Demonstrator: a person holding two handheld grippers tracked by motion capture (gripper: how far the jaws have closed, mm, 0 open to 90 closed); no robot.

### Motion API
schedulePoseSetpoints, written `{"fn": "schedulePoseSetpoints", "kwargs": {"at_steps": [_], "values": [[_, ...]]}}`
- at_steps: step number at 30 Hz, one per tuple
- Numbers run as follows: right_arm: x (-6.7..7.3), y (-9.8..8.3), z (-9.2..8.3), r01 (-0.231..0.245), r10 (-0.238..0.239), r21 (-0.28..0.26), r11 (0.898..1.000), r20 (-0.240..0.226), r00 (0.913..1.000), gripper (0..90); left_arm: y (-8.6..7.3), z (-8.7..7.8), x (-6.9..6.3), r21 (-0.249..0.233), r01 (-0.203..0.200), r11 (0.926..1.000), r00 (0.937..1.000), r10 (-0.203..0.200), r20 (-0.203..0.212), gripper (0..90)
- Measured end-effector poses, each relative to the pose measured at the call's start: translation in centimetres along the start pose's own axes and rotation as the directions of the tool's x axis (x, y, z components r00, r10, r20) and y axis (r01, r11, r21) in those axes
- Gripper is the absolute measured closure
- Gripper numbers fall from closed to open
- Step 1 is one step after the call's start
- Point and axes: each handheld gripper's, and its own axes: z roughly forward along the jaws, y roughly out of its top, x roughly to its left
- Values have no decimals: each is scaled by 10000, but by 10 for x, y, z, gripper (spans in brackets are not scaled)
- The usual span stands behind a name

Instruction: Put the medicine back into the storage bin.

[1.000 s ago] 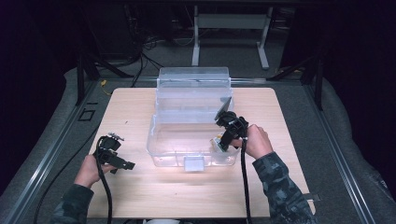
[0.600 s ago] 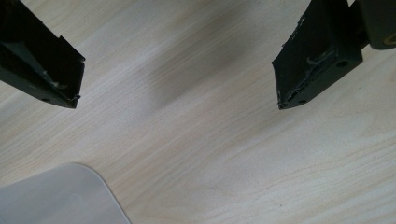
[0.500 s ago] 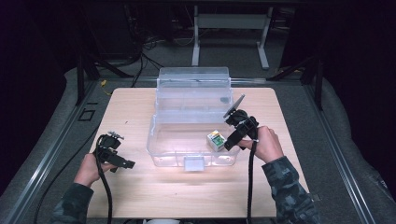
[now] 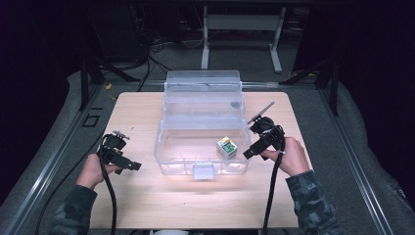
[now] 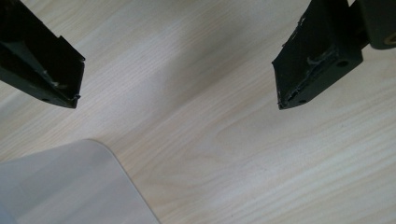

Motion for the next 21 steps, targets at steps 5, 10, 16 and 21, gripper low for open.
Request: {"fn": "schedulePoseSetpoints", "kwargs": {"at_steps": [5, 10, 16, 21], "values": [[1, -6, 5, 31, -42, -278, 9996, -415, 9991, 146, 12, -7, -1, -85, -235, 9997, 9997, 235, -17, 18], [4, -7, 8, 77, -95, -336, 9994, -538, 9985, 145, 24, -13, -2, -211, -447, 9988, 9990, 447, 23, 20], [8, -5, 7, 225, -255, -524, 9984, -569, 9981, 146, 38, -19, -4, -219, -766, 9968, 9970, 767, 46, 20], [14, -2, 9, 398, -437, -595, 9974, -649, 9969, 148, 52, -22, -7, -297, -943, 9951, 9955, 945, 47, 19]]}}
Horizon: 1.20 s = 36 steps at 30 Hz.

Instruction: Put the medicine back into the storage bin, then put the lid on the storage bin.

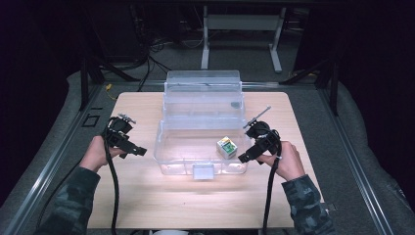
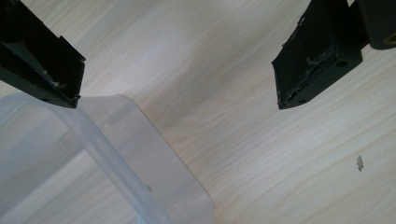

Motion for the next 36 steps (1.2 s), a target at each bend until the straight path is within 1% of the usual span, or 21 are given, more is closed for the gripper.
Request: {"fn": "schedulePoseSetpoints", "kwargs": {"at_steps": [2, 3, 6, 10, 11, 12, 13, 14, 17, 18, 19, 20, 21, 25, 28, 29, 31, 33, 34, 35, 36], "values": [[3, 2, 3, 78, -79, -36, 10000, -86, 9999, 149, 7, -2, 0, -82, -100, 9999, 9998, 101, 148, 18], [4, 3, 4, 165, -164, 46, 9999, -35, 9999, 149, 10, -3, 0, -137, -105, 9999, 9998, 107, 138, 17], [6, 4, 9, 261, -261, 32, 9997, -110, 9996, 149, 20, -5, 0, -201, -206, 9996, 9996, 210, 194, 16], [9, 6, 13, 374, -374, -17, 9993, -172, 9992, 153, 35, -9, -2, -336, -433, 9985, 9988, 440, 195, 12], [9, 6, 14, 413, -413, -14, 9991, -101, 9991, 152, 39, -9, -3, -377, -464, 9982, 9988, 470, 135, 12], [10, 6, 15, 427, -427, -64, 9991, -110, 9990, 153, 43, -9, -3, -393, -485, 9980, 9986, 492, 172, 11], [11, 7, 16, 437, -440, -124, 9990, -208, 9988, 153, 47, -10, -4, -443, -516, 9977, 9985, 525, 183, 12], [12, 8, 17, 484, -485, -92, 9988, -167, 9987, 153, 50, -9, -5, -476, -555, 9973, 9983, 563, 157, 12], [14, 9, 21, 513, -520, -158, 9986, -415, 9978, 155, 62, -10, -6, -617, -670, 9958, 9974, 684, 212, 12], [15, 10, 20, 556, -561, -129, 9984, -364, 9978, 160, 66, -11, -7, -661, -719, 9952, 9971, 734, 199, 12], [15, 10, 20, 556, -561, -129, 9984, -364, 9978, 160, 66, -11, -7, -661, -719, 9952, 9971, 734, 199, 12], [17, 10, 20, 607, -615, -236, 9979, -369, 9974, 174, 73, -11, -8, -808, -775, 9937, 9965, 796, 236, 12], [17, 10, 20, 609, -618, -246, 9978, -389, 9973, 174, 77, -12, -8, -882, -771, 9931, 9964, 800, 295, 12], [19, 10, 21, 685, -697, -293, 9972, -414, 9967, 174, 94, -14, -10, -1112, -995, 9888, 9945, 1026, 225, 11], [20, 10, 24, 695, -706, -267, 9972, -405, 9967, 174, 107, -14, -11, -1272, -1153, 9852, 9927, 1190, 218, 11], [20, 10, 25, 706, -716, -273, 9971, -387, 9967, 174, 111, -13, -12, -1248, -1235, 9845, 9917, 1270, 203, 11], [20, 9, 28, 678, -689, -257, 9974, -443, 9966, 174, 120, -12, -13, -1319, -1264, 9832, 9911, 1309, 259, 14], [20, 9, 30, 697, -709, -268, 9972, -477, 9963, 174, 129, -12, -15, -1358, -1319, 9819, 9908, 1350, 136, 15], [21, 9, 31, 678, -693, -299, 9973, -530, 9962, 175, 133, -12, -16, -1464, -1379, 9796, 9898, 1418, 165, 15], [21, 9, 31, 725, -735, -252, 9971, -419, 9964, 177, 136, -12, -17, -1502, -1444, 9781, 9887, 1489, 188, 15], [21, 9, 31, 724, -736, -293, 9969, -435, 9963, 180, 139, -11, -19, -1493, -1566, 9763, 9873, 1589, 37, 17]]}}
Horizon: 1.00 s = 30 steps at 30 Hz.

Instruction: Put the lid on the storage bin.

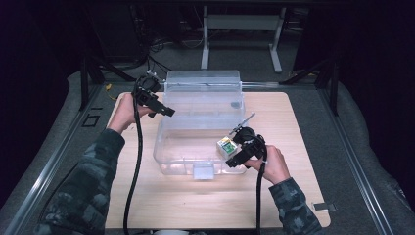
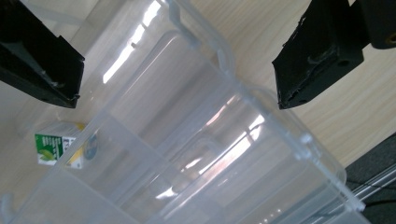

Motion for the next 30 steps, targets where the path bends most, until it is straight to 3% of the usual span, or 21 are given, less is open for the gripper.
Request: {"fn": "schedulePoseSetpoints", "kwargs": {"at_steps": [3, 8, 13, 17, 28, 30], "values": [[1, -1, 1, -42, 41, -96, 9999, -71, 10000, 183, 7, 6, 3, -124, 6, 9999, 9998, -4, 212, 18], [-1, 0, 3, -115, 110, -237, 9997, -195, 9997, 187, 17, 21, 10, -111, -113, 9999, 9998, 114, 137, 35], [0, 0, 4, -134, 128, -266, 9996, -210, 9997, 191, 26, 30, 13, -328, 37, 9995, 9998, -30, 202, 46], [0, -1, 8, -101, 98, -233, 9997, -130, 9999, 215, 34, 37, 12, -220, -305, 9993, 9995, 304, -62, 72], [2, -3, 13, -50, 41, -334, 9994, -277, 9996, 395, 39, 53, 9, -346, -556, 9979, 9978, 543, -373, 403], [3, -4, 13, -65, 51, -409, 9991, -360, 9993, 427, 38, 55, 9, -359, -562, 9978, 9982, 554, -232, 439]]}}
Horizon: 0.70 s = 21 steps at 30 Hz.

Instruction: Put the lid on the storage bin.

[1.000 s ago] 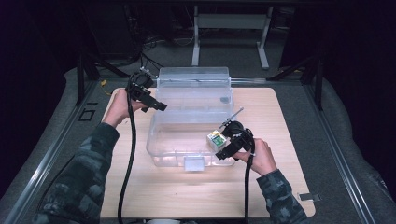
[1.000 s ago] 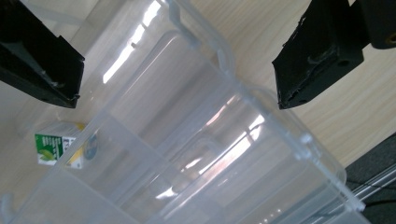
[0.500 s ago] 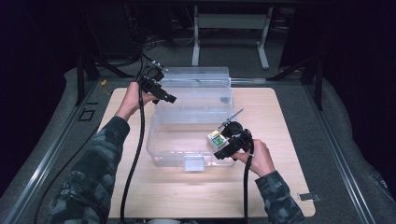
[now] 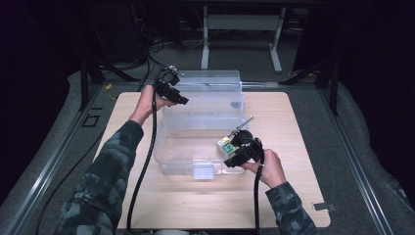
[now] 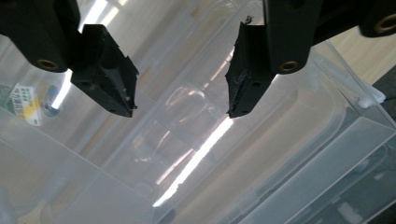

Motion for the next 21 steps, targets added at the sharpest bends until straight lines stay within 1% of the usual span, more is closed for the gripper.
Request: {"fn": "schedulePoseSetpoints", "kwargs": {"at_steps": [2, 3, 4, 6, 7, 8, 11, 13, 15, 16, 21], "values": [[1, 0, 0, 18, -19, -156, 9999, -89, 10000, 456, -1, 4, 0, 227, -104, 9997, 9999, 104, -12, 470], [1, 0, 0, 3, -6, -177, 9998, -145, 9999, 468, -3, 6, 0, 238, -115, 9996, 9999, 114, 44, 486], [1, 0, 0, 53, -55, -139, 9999, -129, 9999, 470, -4, 6, 0, 120, -64, 9999, 10000, 64, 25, 492], [2, 0, 1, 78, -83, -206, 9998, -234, 9997, 495, -5, 6, 1, -1, 36, 10000, 10000, -36, 49, 562], [3, 0, 2, 86, -94, -244, 9997, -335, 9994, 503, -5, 5, 2, -20, 48, 10000, 9999, -48, 105, 576], [4, 0, 2, 101, -108, -240, 9997, -294, 9995, 523, -6, 5, 2, -14, 62, 10000, 9999, -62, 106, 590], [7, 0, 4, 223, -235, -284, 9993, -397, 9989, 545, -5, 5, 1, 43, 47, 10000, 10000, -47, 73, 616], [9, 1, 7, 282, -285, -97, 9996, -250, 9993, 558, -5, 6, 0, 62, 56, 10000, 10000, -56, 77, 625], [9, 0, 11, 270, -274, -102, 9996, -345, 9990, 589, -5, 6, 0, 90, 38, 10000, 10000, -39, 86, 639], [10, 0, 12, 252, -255, -94, 9996, -294, 9992, 597, -4, 6, 0, 107, 22, 9999, 10000, -23, 84, 646], [11, -2, 13, 152, -158, -267, 9995, -218, 9996, 596, -4, 6, -2, 127, 85, 9999, 9999, -85, 54, 658]]}}
